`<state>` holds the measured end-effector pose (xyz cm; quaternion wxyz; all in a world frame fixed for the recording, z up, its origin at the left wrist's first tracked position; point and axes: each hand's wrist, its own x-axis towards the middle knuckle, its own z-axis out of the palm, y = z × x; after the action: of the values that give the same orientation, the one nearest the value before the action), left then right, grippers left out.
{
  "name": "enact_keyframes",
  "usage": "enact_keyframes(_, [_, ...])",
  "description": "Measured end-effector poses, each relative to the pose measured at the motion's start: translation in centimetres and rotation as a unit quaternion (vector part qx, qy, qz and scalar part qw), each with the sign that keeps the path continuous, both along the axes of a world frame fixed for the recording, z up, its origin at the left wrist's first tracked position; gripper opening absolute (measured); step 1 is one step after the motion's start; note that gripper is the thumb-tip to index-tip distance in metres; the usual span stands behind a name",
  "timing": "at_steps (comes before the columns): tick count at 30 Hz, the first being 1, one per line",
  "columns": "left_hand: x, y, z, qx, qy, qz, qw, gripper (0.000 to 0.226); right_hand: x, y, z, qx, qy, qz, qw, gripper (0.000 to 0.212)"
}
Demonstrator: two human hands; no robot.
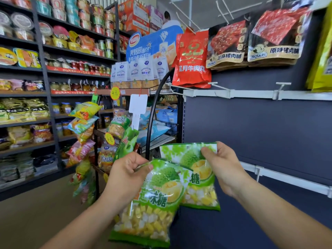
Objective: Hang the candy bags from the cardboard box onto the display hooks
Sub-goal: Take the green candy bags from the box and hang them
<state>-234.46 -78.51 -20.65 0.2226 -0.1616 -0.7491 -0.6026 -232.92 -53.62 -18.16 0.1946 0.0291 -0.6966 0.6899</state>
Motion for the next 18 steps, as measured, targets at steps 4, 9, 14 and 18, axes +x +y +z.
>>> enact_keyframes(4, [-1.5,0.2,1.6,0.003,0.029,0.014,0.999,0.017,-1.3,-1.9,1.9,0.0,0.02,0.0,1.0,0.03])
enact_keyframes(9, [-4.7,0.8,4.8,0.001,0.07,0.026,0.997,0.023,-2.9,-3.8,4.9,0.02,0.033,0.034,0.999,0.008])
enact_keyframes(14, [-9.4,1.0,7.8,-0.004,0.079,0.003,0.997,0.027,-7.0,-3.7,8.3,0.123,0.046,-0.018,0.991,0.003])
enact_keyframes(18, [-13.5,0.7,10.5,0.011,0.056,-0.046,0.997,0.022,-11.2,-3.7,10.8,0.143,0.071,-0.07,0.985,0.003])
